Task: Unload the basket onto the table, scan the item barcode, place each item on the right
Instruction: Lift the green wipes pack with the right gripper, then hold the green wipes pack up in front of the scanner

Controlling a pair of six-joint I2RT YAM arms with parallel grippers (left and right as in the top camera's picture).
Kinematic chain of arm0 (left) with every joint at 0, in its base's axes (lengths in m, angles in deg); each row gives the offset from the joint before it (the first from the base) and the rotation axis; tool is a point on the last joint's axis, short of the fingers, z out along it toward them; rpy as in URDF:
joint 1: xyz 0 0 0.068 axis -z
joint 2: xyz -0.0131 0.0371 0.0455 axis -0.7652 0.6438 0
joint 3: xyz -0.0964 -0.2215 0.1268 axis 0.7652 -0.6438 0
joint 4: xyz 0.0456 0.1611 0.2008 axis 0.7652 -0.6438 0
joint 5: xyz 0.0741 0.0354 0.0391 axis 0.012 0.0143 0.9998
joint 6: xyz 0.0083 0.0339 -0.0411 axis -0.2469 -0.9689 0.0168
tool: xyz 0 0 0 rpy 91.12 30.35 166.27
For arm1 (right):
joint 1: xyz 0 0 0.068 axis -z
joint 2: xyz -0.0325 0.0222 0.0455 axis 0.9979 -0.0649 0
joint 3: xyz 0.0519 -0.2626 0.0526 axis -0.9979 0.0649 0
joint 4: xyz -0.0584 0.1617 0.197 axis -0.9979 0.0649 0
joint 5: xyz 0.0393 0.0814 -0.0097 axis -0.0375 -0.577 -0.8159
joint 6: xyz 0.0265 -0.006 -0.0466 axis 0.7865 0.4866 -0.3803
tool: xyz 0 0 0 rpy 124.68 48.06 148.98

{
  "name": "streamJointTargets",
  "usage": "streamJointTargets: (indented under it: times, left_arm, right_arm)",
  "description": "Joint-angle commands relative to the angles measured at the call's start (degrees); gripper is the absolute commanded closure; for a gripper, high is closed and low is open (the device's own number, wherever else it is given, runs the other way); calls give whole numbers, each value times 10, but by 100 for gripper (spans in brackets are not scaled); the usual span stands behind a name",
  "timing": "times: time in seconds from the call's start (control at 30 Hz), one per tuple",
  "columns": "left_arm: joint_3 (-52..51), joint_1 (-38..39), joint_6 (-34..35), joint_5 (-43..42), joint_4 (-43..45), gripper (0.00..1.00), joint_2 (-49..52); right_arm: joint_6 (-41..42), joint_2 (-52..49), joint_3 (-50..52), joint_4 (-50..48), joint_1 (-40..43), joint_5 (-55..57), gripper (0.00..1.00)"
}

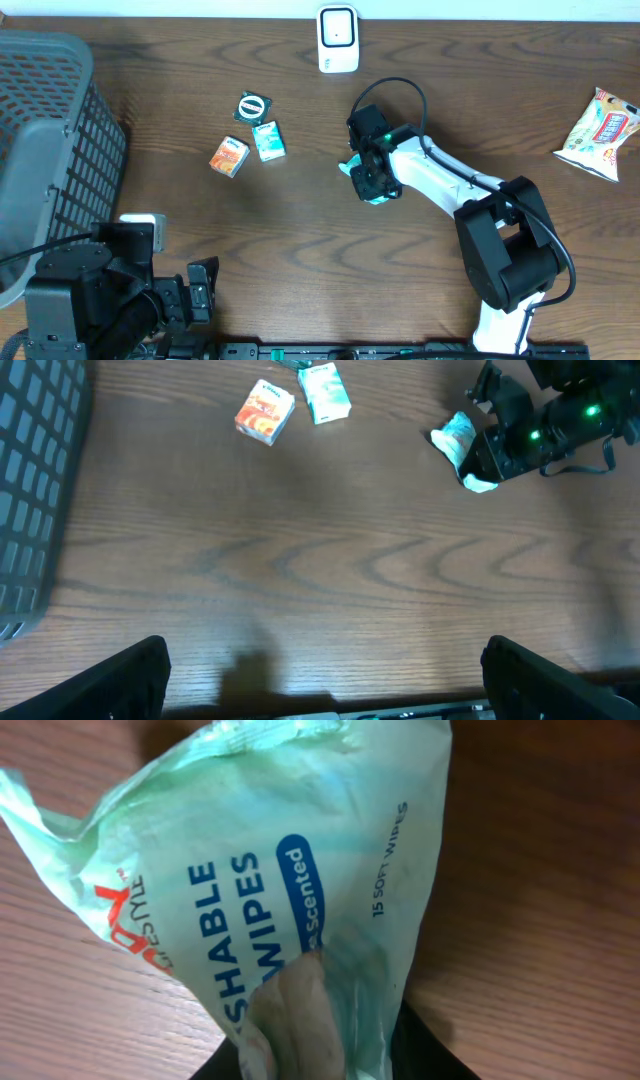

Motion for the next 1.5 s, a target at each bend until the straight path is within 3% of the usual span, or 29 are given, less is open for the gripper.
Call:
streamJointTargets:
  times: [0.0,0.03,0.3,0.6,1.07,1.23,1.47]
  left_arm:
    - [2,0,3,5,0,3,1]
    - [2,0,3,5,0,2,1]
    - [2,0,3,6,0,2,1]
    - [2,0,3,6,0,2,1]
    - [2,0,3,6,0,2,1]
    - [2,0,3,5,0,2,1]
    - [2,0,3,6,0,3,1]
  right_arm:
    - [1,-5,-46,8,-4,0,93]
    - [1,-5,-57,10,-3,0,99]
    - [6,-5,-132,-9,9,14,99]
    - [25,-17,-310,-27,47,-1,99]
    - [65,-290,-707,40,91,-111,99]
    - [84,-335,-715,-26,89,-75,99]
    - [87,-349,-715,-42,85,14,99]
